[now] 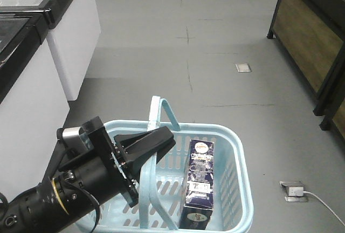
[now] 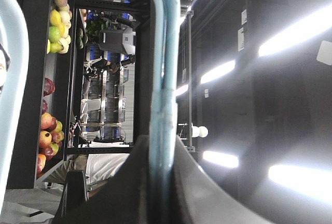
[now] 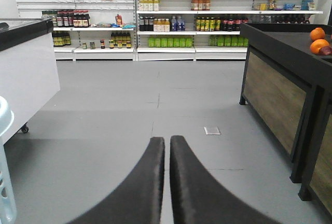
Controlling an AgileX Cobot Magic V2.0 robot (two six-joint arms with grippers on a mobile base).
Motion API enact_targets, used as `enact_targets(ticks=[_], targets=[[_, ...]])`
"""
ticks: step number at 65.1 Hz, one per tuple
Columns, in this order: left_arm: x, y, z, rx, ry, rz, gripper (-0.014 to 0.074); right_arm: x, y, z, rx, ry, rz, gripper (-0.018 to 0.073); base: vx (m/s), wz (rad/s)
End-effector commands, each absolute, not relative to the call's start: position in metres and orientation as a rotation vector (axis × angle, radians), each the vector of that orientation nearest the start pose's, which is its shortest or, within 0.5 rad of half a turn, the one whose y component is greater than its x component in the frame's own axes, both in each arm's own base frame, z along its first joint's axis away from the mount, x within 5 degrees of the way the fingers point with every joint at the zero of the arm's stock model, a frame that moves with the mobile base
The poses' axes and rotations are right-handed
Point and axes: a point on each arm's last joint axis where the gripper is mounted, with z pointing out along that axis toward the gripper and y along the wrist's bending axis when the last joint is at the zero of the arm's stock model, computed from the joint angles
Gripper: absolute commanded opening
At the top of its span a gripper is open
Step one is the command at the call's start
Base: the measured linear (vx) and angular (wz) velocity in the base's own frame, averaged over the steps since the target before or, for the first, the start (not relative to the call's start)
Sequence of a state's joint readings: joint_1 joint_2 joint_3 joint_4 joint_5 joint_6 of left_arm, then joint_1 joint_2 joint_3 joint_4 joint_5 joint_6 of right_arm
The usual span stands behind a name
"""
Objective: Left arm holds basket, right arm returns cookies
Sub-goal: 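Hold the basket steady in the left gripper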
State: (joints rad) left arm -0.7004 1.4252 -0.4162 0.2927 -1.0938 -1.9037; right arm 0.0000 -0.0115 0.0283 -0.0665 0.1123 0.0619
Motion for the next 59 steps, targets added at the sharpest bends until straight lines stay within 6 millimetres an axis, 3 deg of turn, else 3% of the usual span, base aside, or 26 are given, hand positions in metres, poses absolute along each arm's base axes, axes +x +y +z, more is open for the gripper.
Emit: enact_targets(ticks=[1,59], targets=[[0.1703,-0.1769,0.2746,-0.499,1.368,-2.364,-0.0003,0.0565,-0.0003,0.195,-0.01,1.549,-0.016,-0.0006,0.03,-0.05],[0.1703,-0.1769,0.2746,-0.499,1.368,-2.364,-0.0003,0.0565,-0.0003,0.195,-0.01,1.549,-0.016,-0.0006,0.05,0.0]])
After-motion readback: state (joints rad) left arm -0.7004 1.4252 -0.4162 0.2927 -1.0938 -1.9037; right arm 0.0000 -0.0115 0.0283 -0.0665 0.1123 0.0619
